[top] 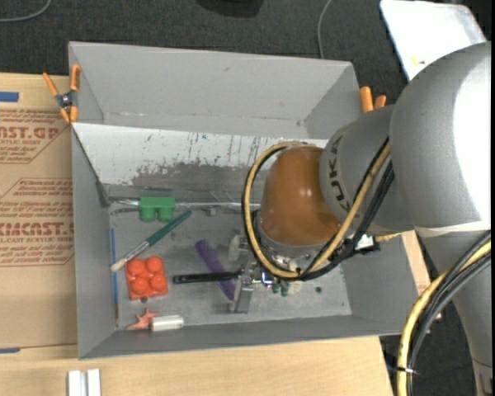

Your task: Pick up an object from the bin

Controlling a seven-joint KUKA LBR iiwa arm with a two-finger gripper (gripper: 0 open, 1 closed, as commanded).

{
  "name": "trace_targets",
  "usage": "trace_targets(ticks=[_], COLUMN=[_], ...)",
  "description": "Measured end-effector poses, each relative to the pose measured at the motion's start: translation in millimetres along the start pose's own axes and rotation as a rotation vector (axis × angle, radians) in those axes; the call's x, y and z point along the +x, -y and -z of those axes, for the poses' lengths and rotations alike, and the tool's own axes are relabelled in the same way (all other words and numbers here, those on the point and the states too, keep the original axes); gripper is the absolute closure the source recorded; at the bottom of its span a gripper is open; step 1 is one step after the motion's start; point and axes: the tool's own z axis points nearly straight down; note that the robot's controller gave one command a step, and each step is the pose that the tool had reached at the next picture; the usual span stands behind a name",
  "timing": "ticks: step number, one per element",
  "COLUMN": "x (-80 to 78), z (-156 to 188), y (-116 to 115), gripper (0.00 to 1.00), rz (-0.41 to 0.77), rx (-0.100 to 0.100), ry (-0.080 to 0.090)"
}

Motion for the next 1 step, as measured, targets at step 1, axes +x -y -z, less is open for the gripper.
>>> trace_targets(ticks=[1], x=[9.9], z=[2.1], y=[-4.7], gripper=[0.00], rz=[-0.085], rx=[0.000], ry=[-0.004])
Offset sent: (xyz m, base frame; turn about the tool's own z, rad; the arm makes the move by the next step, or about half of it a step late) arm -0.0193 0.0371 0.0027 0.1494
